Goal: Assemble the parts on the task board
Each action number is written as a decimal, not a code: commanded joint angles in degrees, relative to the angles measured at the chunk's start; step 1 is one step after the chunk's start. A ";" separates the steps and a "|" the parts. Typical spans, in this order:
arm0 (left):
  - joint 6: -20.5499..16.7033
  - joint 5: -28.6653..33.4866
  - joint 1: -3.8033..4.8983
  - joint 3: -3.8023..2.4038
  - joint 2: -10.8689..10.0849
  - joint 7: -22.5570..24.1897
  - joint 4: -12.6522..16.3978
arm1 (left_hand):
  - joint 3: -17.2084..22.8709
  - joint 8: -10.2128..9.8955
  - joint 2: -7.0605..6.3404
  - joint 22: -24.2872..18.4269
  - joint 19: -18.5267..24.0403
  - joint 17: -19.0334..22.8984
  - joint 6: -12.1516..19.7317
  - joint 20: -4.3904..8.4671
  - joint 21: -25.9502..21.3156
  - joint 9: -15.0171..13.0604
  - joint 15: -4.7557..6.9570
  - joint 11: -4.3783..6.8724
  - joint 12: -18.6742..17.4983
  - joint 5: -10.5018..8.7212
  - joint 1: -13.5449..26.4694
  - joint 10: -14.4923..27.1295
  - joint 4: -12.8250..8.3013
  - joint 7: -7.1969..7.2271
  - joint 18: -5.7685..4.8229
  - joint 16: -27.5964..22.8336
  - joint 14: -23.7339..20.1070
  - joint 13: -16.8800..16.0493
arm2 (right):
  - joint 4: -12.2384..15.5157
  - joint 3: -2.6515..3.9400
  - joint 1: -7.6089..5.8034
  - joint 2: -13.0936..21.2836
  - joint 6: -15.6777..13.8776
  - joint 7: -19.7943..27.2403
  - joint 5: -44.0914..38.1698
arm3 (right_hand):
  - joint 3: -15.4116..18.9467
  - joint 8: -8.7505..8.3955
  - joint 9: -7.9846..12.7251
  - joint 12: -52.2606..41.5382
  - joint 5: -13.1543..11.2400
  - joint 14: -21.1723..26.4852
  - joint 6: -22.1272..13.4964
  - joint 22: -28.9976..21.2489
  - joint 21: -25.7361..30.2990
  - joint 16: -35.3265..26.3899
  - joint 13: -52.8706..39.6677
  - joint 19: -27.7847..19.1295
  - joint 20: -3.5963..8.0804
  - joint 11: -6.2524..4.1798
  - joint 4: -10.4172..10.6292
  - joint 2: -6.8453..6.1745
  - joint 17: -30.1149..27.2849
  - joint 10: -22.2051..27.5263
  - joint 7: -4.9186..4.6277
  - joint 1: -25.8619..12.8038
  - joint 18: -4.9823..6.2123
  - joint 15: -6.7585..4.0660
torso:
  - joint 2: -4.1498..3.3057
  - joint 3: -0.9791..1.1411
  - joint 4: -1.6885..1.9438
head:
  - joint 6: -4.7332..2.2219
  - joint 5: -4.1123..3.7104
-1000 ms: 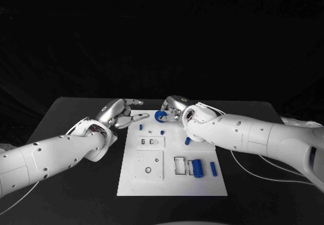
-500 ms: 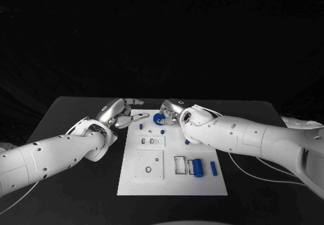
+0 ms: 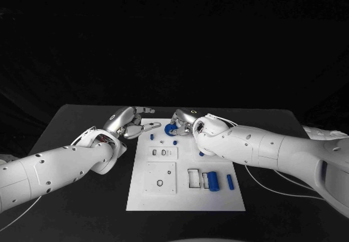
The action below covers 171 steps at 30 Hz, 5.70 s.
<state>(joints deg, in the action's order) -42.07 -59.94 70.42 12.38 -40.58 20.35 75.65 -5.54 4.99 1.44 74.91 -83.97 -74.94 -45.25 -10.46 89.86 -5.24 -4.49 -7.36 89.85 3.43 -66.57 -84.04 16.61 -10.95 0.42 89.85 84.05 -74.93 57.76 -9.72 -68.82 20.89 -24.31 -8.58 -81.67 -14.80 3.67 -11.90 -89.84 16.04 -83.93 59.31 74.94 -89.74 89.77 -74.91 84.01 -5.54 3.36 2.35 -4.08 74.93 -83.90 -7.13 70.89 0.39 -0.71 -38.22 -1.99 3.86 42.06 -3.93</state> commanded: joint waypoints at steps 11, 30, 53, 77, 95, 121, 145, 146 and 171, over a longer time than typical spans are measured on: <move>0.12 -0.28 0.04 -0.03 0.13 0.30 0.13 | -0.42 -0.38 0.68 15.09 -6.03 -15.06 -0.41 -0.37 0.14 -0.03 -0.28 -0.06 0.15 -0.16 0.13 -5.96 0.06 -0.14 -0.42 0.15 5.95 -15.07 | 1.31 -0.05 0.20 0.97 0.32 -0.81 -0.67 | 1.44 -0.17 3.01 -0.16 -2.46 -6.07 -10.51 15.06 -0.26 0.23 -15.09 5.99 0.09 -0.81 -0.28 -0.54 15.07 -6.10 1.23 -1.62 -0.39 -0.36 | -0.08 0.02 -0.02 | 0.11 0.06; 0.19 -0.29 0.03 -0.03 0.14 0.36 -0.11 | -0.46 -0.39 0.74 15.09 -6.03 -15.06 -0.44 -0.38 0.14 -0.03 -0.28 -0.05 0.15 -0.16 0.11 -5.96 0.06 -0.13 -0.42 0.15 5.95 -15.07 | 9.21 -0.05 -1.06 7.64 -12.85 7.77 13.51 | 1.80 2.31 2.04 -0.16 -0.48 -6.07 -3.44 15.06 -0.26 0.23 -15.09 5.99 0.46 -0.67 0.46 0.59 15.07 -6.10 0.95 -2.40 -0.39 -0.56 | 0.09 0.03 -0.25 | 0.45 0.26; 0.34 -0.30 -0.41 0.00 1.39 0.81 -1.78 | -0.50 -0.42 0.83 15.09 -6.03 -15.06 -0.46 -0.40 0.14 -0.02 -0.27 -0.05 0.15 -0.15 0.01 -5.96 0.04 -0.12 -0.42 0.15 5.95 -15.07 | 26.04 -0.91 -6.83 30.68 0.00 3.34 13.46 | 1.68 -0.08 3.49 -0.16 3.70 -6.07 -9.71 15.06 -0.26 0.23 -15.09 5.99 1.15 -2.02 0.02 0.28 15.07 -6.10 2.09 -2.32 -0.39 -1.45 | 0.72 0.16 -0.73 | 1.00 -1.68; 0.22 -0.36 -0.92 0.00 0.73 0.90 -1.85 | -0.51 -0.43 0.87 15.09 -6.03 -15.06 -0.47 -0.41 0.14 -0.02 -0.27 -0.05 0.15 -0.13 -0.05 -5.96 0.03 -0.12 -0.42 0.15 5.95 -15.07 | 18.25 -1.09 -0.59 29.16 2.27 0.04 2.64 | 2.32 0.19 3.29 -0.16 -5.39 -6.07 -10.64 15.06 -0.26 0.23 -15.09 5.99 2.31 -3.27 -0.68 0.80 15.07 -6.10 3.14 -0.39 -0.39 -2.58 | 0.84 0.40 -0.91 | 0.91 -2.70; 0.35 -0.87 -0.92 0.00 0.52 0.64 -1.72 | -0.57 -0.47 1.03 15.09 -6.03 -15.06 -0.52 -0.44 0.14 -0.01 -0.26 -0.03 0.15 -0.10 -0.25 -5.96 0.00 -0.11 -0.42 0.15 5.95 -15.07 | 14.50 -1.06 0.10 25.80 2.55 -2.34 1.95 | 1.81 0.24 3.27 -0.16 -5.16 -6.07 -10.71 15.06 -0.26 0.23 -15.09 5.99 2.36 -3.24 -0.93 2.03 15.07 -6.10 3.12 0.71 -0.39 -2.60 | 0.87 0.37 -0.89 | 0.73 -2.69; 0.13 -1.86 -0.92 -0.01 0.43 0.61 -1.78 | -0.67 -0.50 1.24 15.09 -6.03 -15.06 -0.62 -0.49 0.14 0.00 -0.25 -0.02 0.15 -0.06 -0.50 -5.96 0.00 -0.09 -0.42 0.15 5.95 -15.07 | 13.96 -1.05 0.36 24.97 4.77 -4.68 0.56 | 1.58 0.70 2.97 -0.16 -5.13 -6.07 -8.98 15.06 -0.26 0.23 -15.09 5.99 2.34 -2.99 -1.22 2.74 15.07 -6.10 2.82 1.55 -0.39 -2.51 | 0.90 0.37 -0.87 | 0.84 -2.26; 0.14 -1.92 -0.91 -0.01 0.25 0.57 -1.74 | -0.72 -0.55 1.59 15.09 -6.03 -15.06 -0.75 -0.53 0.14 0.00 -0.23 0.00 0.15 0.02 -0.86 -5.96 0.00 -0.07 -0.42 0.15 5.95 -15.07 | 13.51 -1.05 0.46 24.25 4.39 -4.81 0.64 | 0.94 2.07 2.38 -0.16 -4.48 -6.07 -4.16 15.06 -0.26 0.23 -15.09 5.99 2.24 -2.82 -0.54 4.66 15.07 -6.10 3.10 1.66 -0.39 -2.39 | 0.90 0.38 -0.91 | 1.10 -2.08; 0.13 -1.92 -0.91 -0.01 0.26 0.58 -1.76 | -0.72 -0.55 1.59 15.09 -6.03 -15.06 -0.75 -0.53 0.14 0.00 -0.23 0.00 0.15 0.02 -0.86 -5.96 0.00 -0.07 -0.42 0.15 5.95 -15.07 | 13.55 -1.05 0.46 24.27 4.22 -4.81 0.64 | 0.77 2.23 2.31 -0.16 -4.50 -6.07 -3.58 15.06 -0.26 0.23 -15.09 5.99 2.22 -2.79 -0.55 4.99 15.07 -6.10 3.13 1.84 -0.39 -2.36 | 0.91 0.38 -0.89 | 1.12 -2.13; 0.05 -2.02 -0.92 -0.01 0.30 0.59 -1.91 | -0.77 -0.60 1.71 15.09 -6.03 -15.06 -0.74 -0.55 0.14 0.02 -0.23 0.01 0.15 0.08 -0.98 -5.96 0.01 -0.07 -0.42 0.15 5.95 -15.07 | 18.65 -0.74 -0.68 25.24 -7.11 1.51 4.09 | 0.64 3.28 2.02 -0.16 -4.57 -6.07 2.50 15.06 -0.26 0.23 -15.09 5.99 1.51 -1.58 -1.63 5.36 15.07 -6.10 1.86 3.82 -0.39 -1.48 | 0.89 0.39 -0.86 | 1.01 -1.69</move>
<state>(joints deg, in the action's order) -42.06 -61.68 69.47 12.39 -40.41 20.54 73.68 -5.84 4.77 2.78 74.91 -83.97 -74.91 -45.66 -10.46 89.86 -5.23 -4.49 -7.36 89.85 3.43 -67.47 -84.04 16.59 -10.94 0.43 89.85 84.05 -74.92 75.78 -10.54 -69.25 46.12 -28.15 -9.42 -78.58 -14.16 6.55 -9.80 -89.84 11.24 -84.02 60.21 74.94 -89.74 89.77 -74.92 84.10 -3.60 1.41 0.94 1.30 74.91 -84.00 -6.37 74.23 0.39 -2.45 -37.30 -1.60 2.99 43.06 -5.67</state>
